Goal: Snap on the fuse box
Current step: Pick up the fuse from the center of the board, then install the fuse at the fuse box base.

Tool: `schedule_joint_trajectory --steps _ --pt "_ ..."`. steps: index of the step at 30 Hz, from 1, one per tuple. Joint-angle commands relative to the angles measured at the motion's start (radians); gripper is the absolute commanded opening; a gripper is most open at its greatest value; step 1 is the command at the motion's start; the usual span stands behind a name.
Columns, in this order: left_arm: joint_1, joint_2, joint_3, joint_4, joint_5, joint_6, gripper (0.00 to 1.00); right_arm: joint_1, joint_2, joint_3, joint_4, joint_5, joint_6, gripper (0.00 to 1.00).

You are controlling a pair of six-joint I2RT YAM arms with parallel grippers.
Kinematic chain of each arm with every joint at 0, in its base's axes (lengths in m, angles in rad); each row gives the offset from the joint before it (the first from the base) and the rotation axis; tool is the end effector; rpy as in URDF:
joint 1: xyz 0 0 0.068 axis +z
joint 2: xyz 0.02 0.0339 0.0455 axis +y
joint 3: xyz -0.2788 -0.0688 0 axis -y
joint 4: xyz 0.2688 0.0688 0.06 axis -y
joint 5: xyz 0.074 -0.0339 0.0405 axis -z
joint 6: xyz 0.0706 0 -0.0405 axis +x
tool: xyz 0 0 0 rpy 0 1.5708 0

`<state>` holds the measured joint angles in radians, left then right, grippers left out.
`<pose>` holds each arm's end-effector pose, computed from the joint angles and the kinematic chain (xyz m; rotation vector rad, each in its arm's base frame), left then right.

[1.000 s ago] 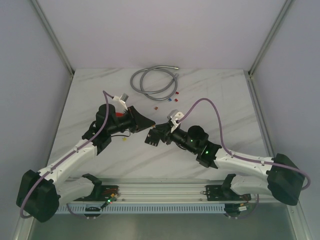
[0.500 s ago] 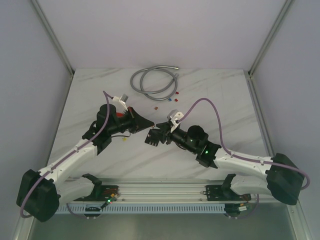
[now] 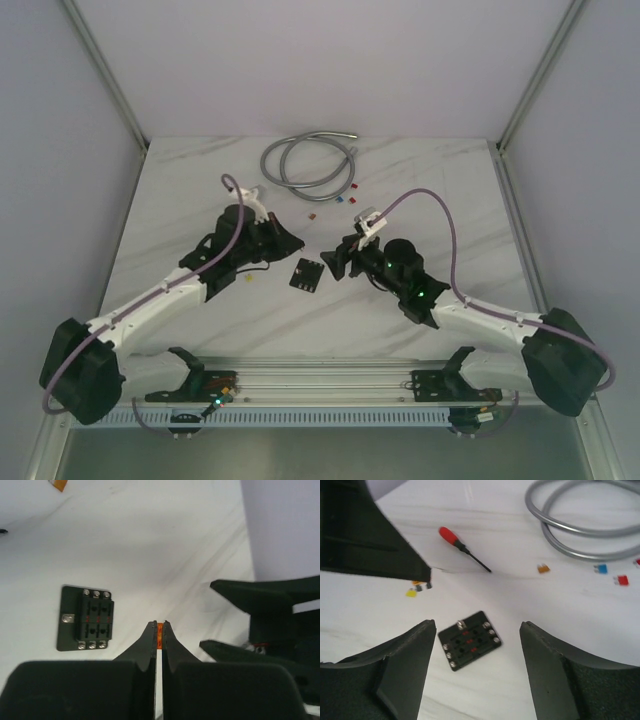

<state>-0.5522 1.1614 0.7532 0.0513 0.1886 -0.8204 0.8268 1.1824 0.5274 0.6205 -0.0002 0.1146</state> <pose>0.2603 -0.1759 0.2675 -0.1426 2.0777 -1.0665 0.2090 0.2271 0.2504 -0.5769 1.5504 0.7249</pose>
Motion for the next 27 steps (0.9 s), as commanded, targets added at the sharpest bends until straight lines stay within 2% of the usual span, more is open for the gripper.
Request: schedule_joint_trajectory --steps 1,6,8,16,21,27 --pt "-0.095 0.07 0.056 -0.024 -0.256 0.188 0.0 -0.069 0.029 -0.032 0.002 -0.03 0.083 0.76" --pt "-0.207 0.133 0.059 0.018 -0.482 0.306 0.0 -0.115 0.057 -0.053 0.029 -0.059 0.117 0.85" --pt "-0.235 0.155 0.032 0.075 -0.523 0.337 0.0 -0.128 0.068 -0.064 0.049 -0.063 0.128 0.86" --pt "-0.246 0.222 -0.119 0.356 -0.563 0.364 0.0 -0.154 0.112 -0.075 0.067 -0.065 0.168 0.96" --pt "-0.246 0.339 -0.133 0.424 -0.53 0.366 0.0 -0.156 0.133 -0.067 0.059 -0.065 0.169 1.0" --pt "-0.245 0.384 -0.161 0.496 -0.536 0.372 0.0 -0.156 0.16 -0.05 0.049 -0.073 0.175 1.0"
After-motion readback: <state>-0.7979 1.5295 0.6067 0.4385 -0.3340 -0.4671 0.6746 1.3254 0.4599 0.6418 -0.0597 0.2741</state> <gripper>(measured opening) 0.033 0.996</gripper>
